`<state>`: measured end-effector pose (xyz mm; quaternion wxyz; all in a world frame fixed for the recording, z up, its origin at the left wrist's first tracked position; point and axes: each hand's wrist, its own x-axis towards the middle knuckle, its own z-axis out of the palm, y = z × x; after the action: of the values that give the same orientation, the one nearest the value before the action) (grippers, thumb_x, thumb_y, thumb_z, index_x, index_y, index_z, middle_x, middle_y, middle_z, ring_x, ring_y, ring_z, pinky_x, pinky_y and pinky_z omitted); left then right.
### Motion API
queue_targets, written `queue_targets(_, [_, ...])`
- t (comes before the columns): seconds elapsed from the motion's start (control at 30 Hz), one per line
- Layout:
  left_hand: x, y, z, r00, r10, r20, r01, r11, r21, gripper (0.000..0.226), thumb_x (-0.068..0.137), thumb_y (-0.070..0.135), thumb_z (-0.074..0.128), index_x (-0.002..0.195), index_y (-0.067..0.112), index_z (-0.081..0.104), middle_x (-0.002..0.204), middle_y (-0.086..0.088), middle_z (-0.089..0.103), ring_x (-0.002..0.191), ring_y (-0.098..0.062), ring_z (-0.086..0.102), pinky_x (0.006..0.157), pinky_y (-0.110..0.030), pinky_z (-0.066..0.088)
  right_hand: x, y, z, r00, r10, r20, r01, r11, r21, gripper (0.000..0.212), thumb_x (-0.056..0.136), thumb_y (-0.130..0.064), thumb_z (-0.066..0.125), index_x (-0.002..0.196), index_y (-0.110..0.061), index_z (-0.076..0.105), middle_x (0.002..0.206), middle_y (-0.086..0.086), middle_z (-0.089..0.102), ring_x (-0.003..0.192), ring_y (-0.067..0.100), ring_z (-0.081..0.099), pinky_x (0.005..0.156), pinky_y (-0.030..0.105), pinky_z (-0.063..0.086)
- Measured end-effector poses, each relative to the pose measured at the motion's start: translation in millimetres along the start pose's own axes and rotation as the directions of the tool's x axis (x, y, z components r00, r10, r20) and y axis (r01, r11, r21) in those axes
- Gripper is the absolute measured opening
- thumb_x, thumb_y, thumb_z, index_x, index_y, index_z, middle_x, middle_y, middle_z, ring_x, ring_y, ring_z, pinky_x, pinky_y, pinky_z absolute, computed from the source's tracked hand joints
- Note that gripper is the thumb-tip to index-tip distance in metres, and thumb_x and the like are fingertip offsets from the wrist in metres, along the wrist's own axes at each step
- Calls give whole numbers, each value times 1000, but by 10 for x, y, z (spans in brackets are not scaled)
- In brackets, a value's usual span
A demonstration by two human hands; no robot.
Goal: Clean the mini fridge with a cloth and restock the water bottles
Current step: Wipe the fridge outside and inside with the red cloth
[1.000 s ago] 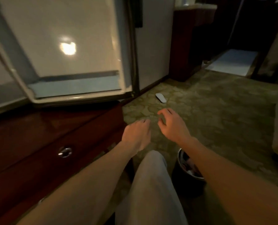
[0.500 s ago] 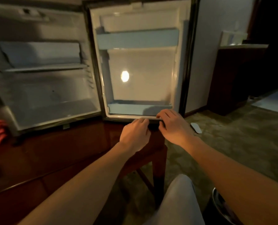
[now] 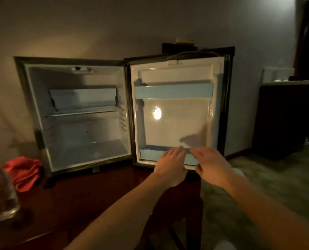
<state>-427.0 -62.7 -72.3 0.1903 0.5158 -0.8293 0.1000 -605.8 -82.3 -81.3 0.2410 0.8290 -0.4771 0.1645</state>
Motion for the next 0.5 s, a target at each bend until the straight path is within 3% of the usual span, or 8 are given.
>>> queue_targets(0.07, [101,33,9,999,-10,37,9,1000,11,65,92,24,52,151,15,26,161,-4,20,148,-22,17,120,-36,14,43,15,43,999,-19,45,19,1000,1,61,93,-33,51,149,-20,32,143,-4,47,130,16,44,110,31,27])
queue_targets(0.17, [159,32,46,994,-12,107,9,1000,28,61,90,25,52,147,12,34,155,-6,33,144,-24,27,119,-36,18,97,40,112,997,13,72,-19,996,89,56,92,-33,54,145,-19,39,139,-2,51,127,19,45,106,32,34])
queue_targets(0.27, [143,-34,67,988,-10,152,8,1000,14,54,89,22,54,140,10,42,148,-7,39,136,-28,37,115,-39,27,115,53,165,1000,-5,4,5,996,92,41,84,-28,62,123,-18,58,112,-1,65,103,23,60,85,35,50])
queue_targets(0.33, [122,-63,63,991,1,136,-2,1000,7,58,88,21,55,143,13,38,147,-6,40,135,-28,38,115,-39,28,98,23,182,997,-11,-72,17,997,79,35,75,-28,71,108,-19,63,92,-3,68,84,21,63,71,34,54])
queue_targets(0.43, [94,-89,43,994,2,111,-6,999,36,69,89,24,57,150,17,26,151,-6,37,139,-25,32,118,-37,21,75,-74,143,991,-9,-131,17,998,57,34,70,-30,75,100,-19,64,81,-4,67,75,20,63,65,33,53])
queue_targets(0.5, [55,-92,55,996,14,86,-19,999,50,67,89,25,58,148,16,29,149,-6,37,138,-26,33,118,-37,22,58,-153,100,990,-9,-143,14,999,35,31,72,-32,70,99,-18,64,79,-3,67,73,21,63,65,35,52])
